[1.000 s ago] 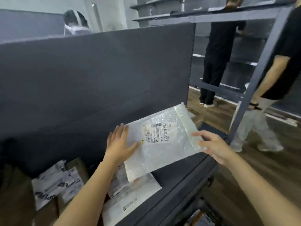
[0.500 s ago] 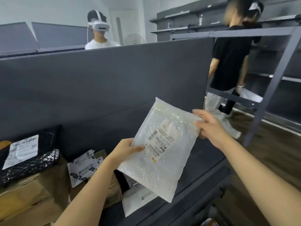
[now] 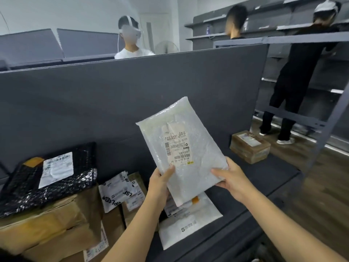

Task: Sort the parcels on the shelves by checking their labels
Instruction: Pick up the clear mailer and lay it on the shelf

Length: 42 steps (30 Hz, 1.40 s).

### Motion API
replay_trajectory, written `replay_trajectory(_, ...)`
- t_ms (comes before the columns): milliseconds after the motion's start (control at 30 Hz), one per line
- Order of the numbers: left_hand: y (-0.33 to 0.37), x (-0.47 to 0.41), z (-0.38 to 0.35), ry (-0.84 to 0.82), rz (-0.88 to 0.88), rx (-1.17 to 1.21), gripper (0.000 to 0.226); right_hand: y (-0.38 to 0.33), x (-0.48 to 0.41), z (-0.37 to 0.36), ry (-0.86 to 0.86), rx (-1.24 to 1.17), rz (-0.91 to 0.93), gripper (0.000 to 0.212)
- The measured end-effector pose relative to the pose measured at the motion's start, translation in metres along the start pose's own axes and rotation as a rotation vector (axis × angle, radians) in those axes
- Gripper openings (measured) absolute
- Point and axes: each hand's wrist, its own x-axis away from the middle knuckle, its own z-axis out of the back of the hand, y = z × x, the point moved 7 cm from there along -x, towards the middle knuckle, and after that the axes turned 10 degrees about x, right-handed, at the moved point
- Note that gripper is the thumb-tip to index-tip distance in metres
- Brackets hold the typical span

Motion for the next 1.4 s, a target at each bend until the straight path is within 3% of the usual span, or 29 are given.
replay_trajectory(67,0.004,-0.006,0.013,0.049,0.025,0.006,0.035,-0.016,-0.002,0.010,-0.021,0.084,0.035,0.033)
replay_trajectory(167,0.036,-0.017,0.051,0.286,-0.018,0.129,0.046,-0.050,-0.001,0.030,-0.060,0.317,0.076,0.033)
replay_trajectory(233,0.072,-0.017,0.066,0.346,-0.167,-0.181,0.063,-0.075,0.001,0.040,-0.062,0.550,0.115,0.025)
replay_trajectory(333,0.106,-0.011,0.029,0.139,-0.457,-0.817,0.074,-0.105,-0.001,0.041,-0.045,0.777,0.214,0.013)
replay_trajectory(400,0.093,-0.009,-0.006,-0.106,-0.425,-0.952,0.079,-0.114,0.000,0.027,-0.068,0.907,0.282,0.010)
replay_trajectory(467,0.062,-0.004,-0.034,-0.332,-0.247,-0.959,0.082,-0.116,0.000,0.011,-0.105,0.993,0.328,0.017)
replay_trajectory(567,0.021,0.008,-0.056,-0.520,-0.061,-0.937,0.045,-0.117,0.001,-0.008,-0.144,1.000,0.385,0.020)
replay_trajectory(633,0.012,0.011,-0.056,-0.490,-0.028,-0.854,0.017,-0.119,-0.002,-0.011,-0.119,1.019,0.407,0.006)
replay_trajectory(733,0.018,0.006,-0.040,-0.333,-0.059,-0.661,0.011,-0.124,-0.008,0.009,0.137,1.046,0.451,0.042)
replay_trajectory(800,0.030,0.001,-0.025,-0.213,-0.088,-0.495,0.016,-0.126,-0.002,0.026,0.339,0.997,0.503,0.057)
replay_trajectory(867,0.040,-0.004,-0.010,-0.110,-0.101,-0.352,0.022,-0.106,0.004,0.040,0.389,0.775,0.433,0.065)
replay_trajectory(967,0.048,-0.005,0.005,-0.024,-0.110,-0.200,0.017,-0.045,0.008,0.023,0.089,0.210,0.179,0.057)
replay_trajectory(1000,0.048,-0.005,0.007,-0.013,-0.109,-0.184,0.015,-0.029,0.013,0.008,-0.034,0.143,0.141,0.049)
replay_trajectory(1067,0.045,-0.003,0.011,0.016,-0.108,-0.209,0.014,-0.009,0.021,-0.016,-0.139,0.189,0.168,0.035)
replay_trajectory(1267,0.049,0.009,0.016,0.097,-0.135,-0.175,0.028,-0.007,0.013,-0.030,-0.030,0.168,0.163,0.031)
replay_trajectory(1400,0.058,0.030,-0.009,-0.050,-0.199,-0.091,0.028,-0.005,0.001,-0.025,-0.032,-0.041,0.069,0.029)
